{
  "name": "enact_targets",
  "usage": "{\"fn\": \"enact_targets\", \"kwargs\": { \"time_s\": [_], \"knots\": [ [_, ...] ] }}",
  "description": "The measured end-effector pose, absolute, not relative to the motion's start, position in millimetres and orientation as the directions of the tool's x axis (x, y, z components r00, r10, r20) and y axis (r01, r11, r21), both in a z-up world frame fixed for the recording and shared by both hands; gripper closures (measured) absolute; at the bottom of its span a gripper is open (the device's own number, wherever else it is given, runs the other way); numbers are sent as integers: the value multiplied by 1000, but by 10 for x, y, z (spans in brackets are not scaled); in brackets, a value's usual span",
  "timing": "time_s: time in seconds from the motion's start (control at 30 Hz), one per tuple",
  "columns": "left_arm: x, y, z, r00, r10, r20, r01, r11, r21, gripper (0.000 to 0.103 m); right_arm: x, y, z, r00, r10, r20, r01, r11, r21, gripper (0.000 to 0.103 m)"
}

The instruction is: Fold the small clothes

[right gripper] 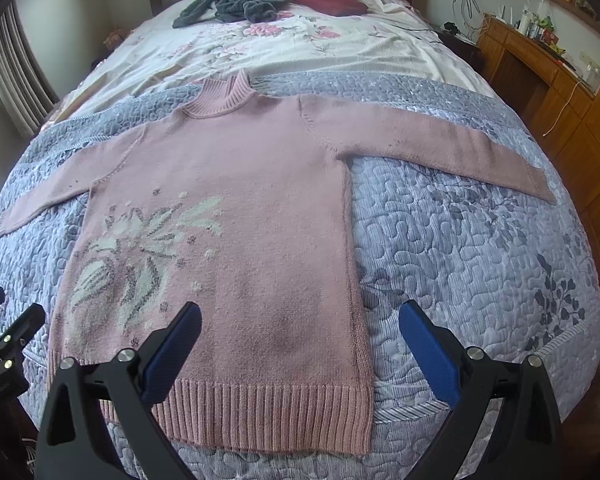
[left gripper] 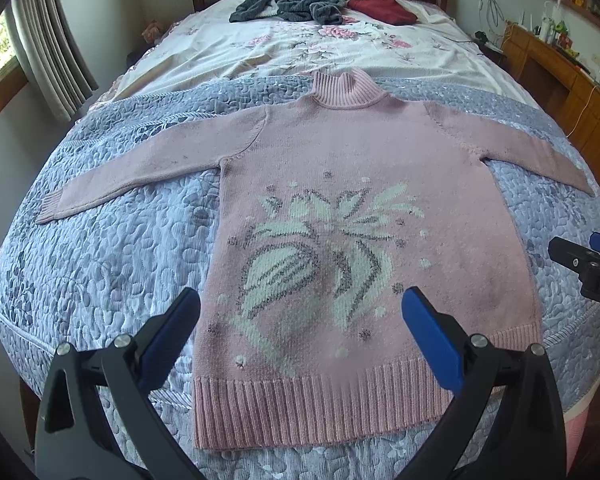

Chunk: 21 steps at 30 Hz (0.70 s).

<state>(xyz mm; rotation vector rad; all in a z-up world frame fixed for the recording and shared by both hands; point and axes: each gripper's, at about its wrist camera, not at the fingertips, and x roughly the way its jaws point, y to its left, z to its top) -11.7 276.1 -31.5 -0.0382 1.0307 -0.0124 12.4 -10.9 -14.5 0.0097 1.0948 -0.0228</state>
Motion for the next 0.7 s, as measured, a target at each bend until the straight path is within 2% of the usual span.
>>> {"fn": "enact_targets", "kwargs": {
  "time_s": [0.7],
  "knots": [
    [-133, 2782, -339, 509, -21, -861, -15, 999, -34, 3, 108, -136, -166, 453, -11, -891, 25, 1000, 1, 4]
  ]
}}
